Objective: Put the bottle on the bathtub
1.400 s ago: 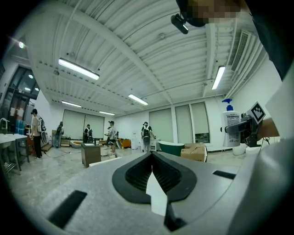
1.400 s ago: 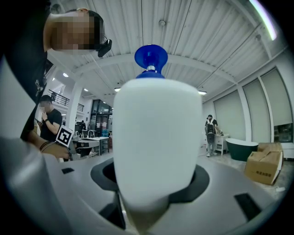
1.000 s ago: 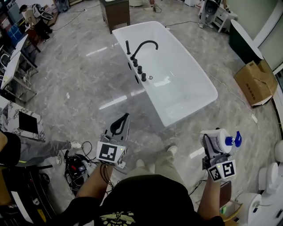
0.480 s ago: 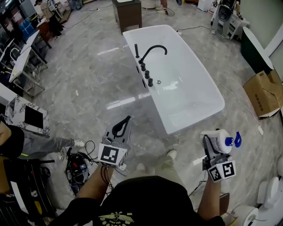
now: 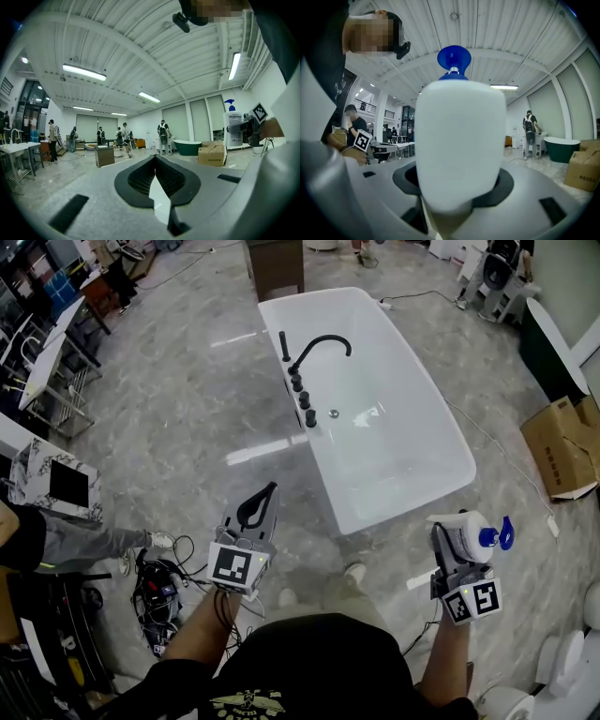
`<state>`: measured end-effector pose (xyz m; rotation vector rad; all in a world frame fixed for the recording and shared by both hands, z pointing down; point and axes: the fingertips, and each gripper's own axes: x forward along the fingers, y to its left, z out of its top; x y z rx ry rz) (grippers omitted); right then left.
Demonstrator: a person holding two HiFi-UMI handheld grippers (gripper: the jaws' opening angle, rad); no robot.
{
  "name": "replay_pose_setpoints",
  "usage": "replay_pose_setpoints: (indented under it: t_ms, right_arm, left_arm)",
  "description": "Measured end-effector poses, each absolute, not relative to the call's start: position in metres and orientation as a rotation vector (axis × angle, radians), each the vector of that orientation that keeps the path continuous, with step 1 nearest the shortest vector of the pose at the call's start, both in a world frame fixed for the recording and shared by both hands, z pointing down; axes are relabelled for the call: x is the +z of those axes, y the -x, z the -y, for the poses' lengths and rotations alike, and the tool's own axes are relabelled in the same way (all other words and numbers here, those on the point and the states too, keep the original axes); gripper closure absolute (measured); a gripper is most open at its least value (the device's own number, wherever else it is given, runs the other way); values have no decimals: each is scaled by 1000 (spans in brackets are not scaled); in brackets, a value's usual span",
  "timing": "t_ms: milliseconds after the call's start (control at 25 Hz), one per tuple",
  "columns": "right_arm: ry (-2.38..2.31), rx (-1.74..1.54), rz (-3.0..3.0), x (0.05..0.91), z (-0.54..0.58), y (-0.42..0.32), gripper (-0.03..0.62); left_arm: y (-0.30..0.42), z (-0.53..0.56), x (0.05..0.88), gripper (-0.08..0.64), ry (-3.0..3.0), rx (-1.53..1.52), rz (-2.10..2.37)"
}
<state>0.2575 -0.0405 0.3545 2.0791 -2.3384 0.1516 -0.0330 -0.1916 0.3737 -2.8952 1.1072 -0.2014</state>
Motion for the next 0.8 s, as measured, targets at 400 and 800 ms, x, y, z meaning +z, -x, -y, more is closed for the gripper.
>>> replay_pose_setpoints:
  t_ms: [400,800]
  right_arm:
    - [-1970,140,2402,358,83,-330,330]
    - [-1776,131,2555,361,137,-371,330]
  left_arm:
    - [-30,223,369,551,2839,-168,-1226]
    - [-52,220,364,551,2727,-203,-1417]
